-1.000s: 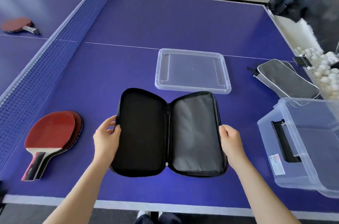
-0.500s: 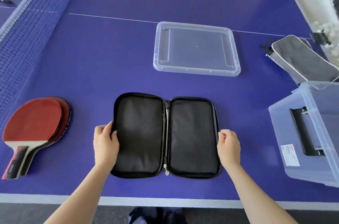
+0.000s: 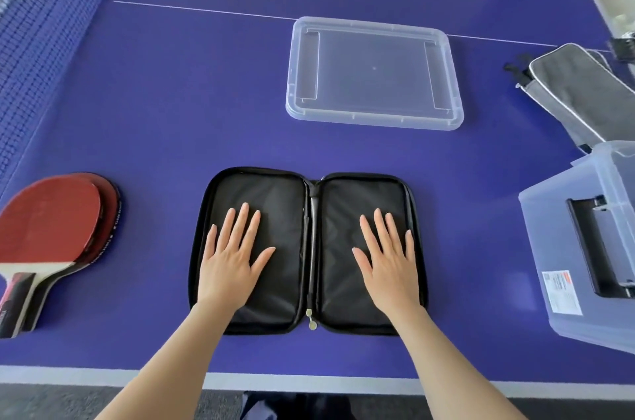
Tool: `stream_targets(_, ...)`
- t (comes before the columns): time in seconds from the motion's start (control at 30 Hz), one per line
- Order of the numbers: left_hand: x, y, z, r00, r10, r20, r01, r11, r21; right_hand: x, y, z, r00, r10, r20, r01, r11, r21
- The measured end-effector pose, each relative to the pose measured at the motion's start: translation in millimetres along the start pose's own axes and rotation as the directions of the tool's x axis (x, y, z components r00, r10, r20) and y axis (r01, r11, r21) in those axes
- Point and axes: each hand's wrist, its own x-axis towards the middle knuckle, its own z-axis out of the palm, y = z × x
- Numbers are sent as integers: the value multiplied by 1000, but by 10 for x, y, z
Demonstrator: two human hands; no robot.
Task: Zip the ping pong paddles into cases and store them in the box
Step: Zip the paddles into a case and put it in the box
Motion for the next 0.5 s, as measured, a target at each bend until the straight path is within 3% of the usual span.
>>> stream_targets(0.3, 14, 48, -166, 997, 1, 75, 4, 998, -57, 14, -67, -130, 994, 42, 98, -46, 998, 42)
stream_targets(0.5, 135, -5, -675, 998, -68, -2, 60, 901, -430, 86, -439, -486, 996, 92, 13, -91, 941, 326)
